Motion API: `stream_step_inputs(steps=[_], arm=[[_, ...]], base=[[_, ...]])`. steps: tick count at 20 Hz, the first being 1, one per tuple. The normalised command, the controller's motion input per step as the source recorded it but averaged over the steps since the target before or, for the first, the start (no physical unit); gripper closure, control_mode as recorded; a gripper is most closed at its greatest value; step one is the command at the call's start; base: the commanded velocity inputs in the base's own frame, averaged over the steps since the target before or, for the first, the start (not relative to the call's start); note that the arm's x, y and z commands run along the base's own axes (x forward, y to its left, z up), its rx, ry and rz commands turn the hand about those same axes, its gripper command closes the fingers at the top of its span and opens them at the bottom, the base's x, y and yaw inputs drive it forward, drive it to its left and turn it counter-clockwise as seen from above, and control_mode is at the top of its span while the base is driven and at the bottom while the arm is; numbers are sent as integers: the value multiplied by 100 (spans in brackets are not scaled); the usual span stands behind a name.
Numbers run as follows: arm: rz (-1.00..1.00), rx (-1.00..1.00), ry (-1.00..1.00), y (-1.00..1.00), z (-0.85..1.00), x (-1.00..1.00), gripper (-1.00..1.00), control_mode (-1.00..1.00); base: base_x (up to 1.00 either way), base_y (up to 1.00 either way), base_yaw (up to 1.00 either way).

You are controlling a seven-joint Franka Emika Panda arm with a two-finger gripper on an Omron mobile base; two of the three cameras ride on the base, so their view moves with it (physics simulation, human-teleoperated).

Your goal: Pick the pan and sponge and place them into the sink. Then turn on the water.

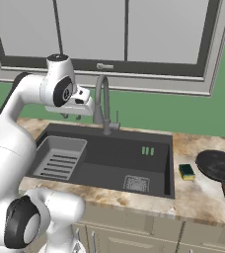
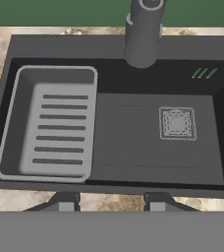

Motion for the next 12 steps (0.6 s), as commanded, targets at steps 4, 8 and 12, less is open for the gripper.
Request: stream_step_inputs(steps=[4,8,12], arm=[[0,0,0,-5,-1,-3,-100,-100],[1,0,0,-14,0,-8,-100,-100],[2,0,0,-15,0,-11,-100,-100]], base=[[0,0,0],[0,0,0],[0,0,0]])
